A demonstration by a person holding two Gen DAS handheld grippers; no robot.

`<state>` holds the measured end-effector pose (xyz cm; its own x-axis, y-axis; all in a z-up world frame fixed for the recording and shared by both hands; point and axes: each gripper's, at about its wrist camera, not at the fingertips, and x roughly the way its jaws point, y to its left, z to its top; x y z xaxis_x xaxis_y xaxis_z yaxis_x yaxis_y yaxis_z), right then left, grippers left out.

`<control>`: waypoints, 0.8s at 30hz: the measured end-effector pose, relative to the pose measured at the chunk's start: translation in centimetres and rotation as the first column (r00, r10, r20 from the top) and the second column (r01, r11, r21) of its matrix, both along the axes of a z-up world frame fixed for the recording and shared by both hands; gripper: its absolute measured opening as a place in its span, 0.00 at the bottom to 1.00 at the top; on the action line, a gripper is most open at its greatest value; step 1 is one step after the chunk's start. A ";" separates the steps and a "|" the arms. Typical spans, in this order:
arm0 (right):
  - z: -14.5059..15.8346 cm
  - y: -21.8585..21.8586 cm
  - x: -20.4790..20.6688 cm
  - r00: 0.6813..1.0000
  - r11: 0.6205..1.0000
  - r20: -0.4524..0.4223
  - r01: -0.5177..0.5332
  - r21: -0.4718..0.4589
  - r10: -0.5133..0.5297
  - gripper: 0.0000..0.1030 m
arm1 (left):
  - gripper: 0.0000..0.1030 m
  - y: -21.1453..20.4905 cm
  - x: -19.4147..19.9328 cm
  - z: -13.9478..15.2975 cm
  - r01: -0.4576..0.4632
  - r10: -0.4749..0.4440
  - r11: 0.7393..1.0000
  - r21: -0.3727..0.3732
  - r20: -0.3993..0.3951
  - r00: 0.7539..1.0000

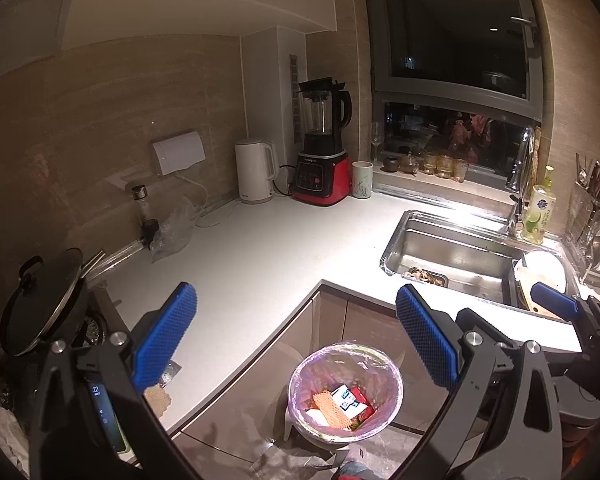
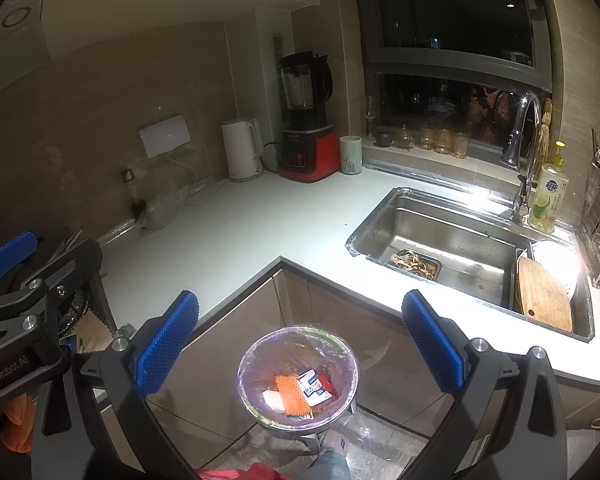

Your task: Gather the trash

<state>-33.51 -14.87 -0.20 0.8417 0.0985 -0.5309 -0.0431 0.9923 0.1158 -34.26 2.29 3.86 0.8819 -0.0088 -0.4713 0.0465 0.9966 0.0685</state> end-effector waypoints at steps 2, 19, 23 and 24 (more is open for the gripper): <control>0.0 0.0 0.2 1.000 1.000 -0.003 -0.001 0.001 0.001 0.98 | 0.93 0.1 0.2 0.0 -0.001 0.001 1.000 -0.002 -0.002 1.000; -0.4 0.6 1.2 1.000 1.000 -0.023 0.004 0.012 -0.003 0.98 | 0.93 0.5 1.0 -0.3 0.017 -0.017 1.000 -0.010 -0.009 1.000; -0.6 0.8 1.5 1.000 1.000 -0.031 0.008 0.016 -0.007 0.98 | 0.93 0.4 1.2 -0.4 0.031 -0.031 0.999 -0.008 -0.013 0.999; -0.7 0.8 1.5 0.999 1.000 -0.032 0.009 0.017 -0.009 0.98 | 0.93 0.3 1.3 -0.4 0.033 -0.033 0.999 -0.008 -0.014 0.999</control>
